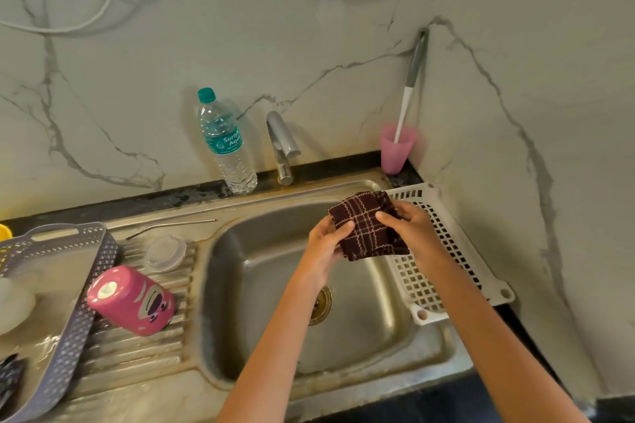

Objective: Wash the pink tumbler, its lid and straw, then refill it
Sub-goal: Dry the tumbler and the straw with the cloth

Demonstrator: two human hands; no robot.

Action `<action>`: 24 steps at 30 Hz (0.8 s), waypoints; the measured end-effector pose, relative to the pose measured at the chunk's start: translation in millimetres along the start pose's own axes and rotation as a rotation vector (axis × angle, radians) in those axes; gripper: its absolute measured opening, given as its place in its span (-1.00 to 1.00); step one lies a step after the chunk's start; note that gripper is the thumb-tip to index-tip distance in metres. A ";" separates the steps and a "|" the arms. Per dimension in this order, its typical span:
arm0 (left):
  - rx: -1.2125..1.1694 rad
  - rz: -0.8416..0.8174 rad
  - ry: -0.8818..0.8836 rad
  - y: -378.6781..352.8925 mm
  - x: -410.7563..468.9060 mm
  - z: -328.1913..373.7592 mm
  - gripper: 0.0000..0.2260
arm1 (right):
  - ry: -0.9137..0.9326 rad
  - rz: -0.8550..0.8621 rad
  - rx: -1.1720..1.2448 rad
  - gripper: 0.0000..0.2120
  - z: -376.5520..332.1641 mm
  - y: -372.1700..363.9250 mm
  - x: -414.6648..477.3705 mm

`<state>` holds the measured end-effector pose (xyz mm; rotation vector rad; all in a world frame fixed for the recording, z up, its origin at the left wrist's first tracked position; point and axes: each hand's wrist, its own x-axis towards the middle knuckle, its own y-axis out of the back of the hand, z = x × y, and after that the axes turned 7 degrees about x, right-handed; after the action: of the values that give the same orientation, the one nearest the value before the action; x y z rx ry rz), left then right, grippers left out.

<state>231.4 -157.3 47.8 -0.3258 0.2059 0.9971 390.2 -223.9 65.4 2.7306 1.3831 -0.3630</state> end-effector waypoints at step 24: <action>0.146 -0.124 0.144 31.9 -0.5 9.7 -0.53 | 0.270 -0.232 -0.310 -0.71 -18.2 -14.3 13.5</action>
<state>204.3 -138.2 51.5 -0.2735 0.3833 0.8318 389.7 -201.9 80.7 2.4381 1.6631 0.2059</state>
